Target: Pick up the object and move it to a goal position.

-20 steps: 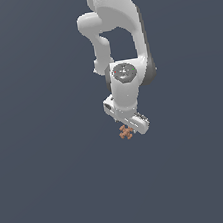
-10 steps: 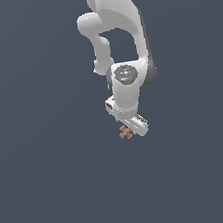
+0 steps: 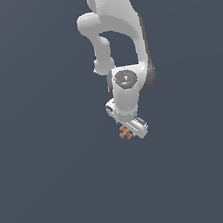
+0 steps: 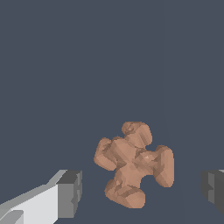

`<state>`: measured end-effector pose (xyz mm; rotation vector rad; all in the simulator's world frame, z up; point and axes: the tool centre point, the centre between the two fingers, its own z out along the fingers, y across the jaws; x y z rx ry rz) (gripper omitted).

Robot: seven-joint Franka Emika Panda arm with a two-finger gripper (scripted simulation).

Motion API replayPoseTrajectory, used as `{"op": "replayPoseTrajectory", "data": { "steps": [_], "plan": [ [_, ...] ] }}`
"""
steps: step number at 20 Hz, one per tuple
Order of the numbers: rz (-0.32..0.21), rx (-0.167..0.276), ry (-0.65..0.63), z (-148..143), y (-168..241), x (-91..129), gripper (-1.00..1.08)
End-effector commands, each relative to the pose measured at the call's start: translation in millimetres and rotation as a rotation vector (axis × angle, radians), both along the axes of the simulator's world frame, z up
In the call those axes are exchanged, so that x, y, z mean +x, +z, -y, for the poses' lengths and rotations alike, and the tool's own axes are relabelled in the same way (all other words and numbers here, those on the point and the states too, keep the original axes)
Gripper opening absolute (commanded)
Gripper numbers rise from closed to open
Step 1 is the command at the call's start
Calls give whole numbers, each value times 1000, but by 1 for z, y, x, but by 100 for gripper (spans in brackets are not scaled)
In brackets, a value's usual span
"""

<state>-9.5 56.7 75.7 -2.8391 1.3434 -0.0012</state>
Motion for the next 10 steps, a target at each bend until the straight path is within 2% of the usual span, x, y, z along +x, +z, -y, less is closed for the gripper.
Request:
{"op": "replayPoseTrajectory", "data": {
  "steps": [1, 9, 10],
  "plan": [
    [-1, 0, -1, 0, -14, -1, 100],
    [-1, 0, -3, 0, -34, 0, 100],
    [-1, 0, -3, 0, -34, 0, -100]
  ]
}}
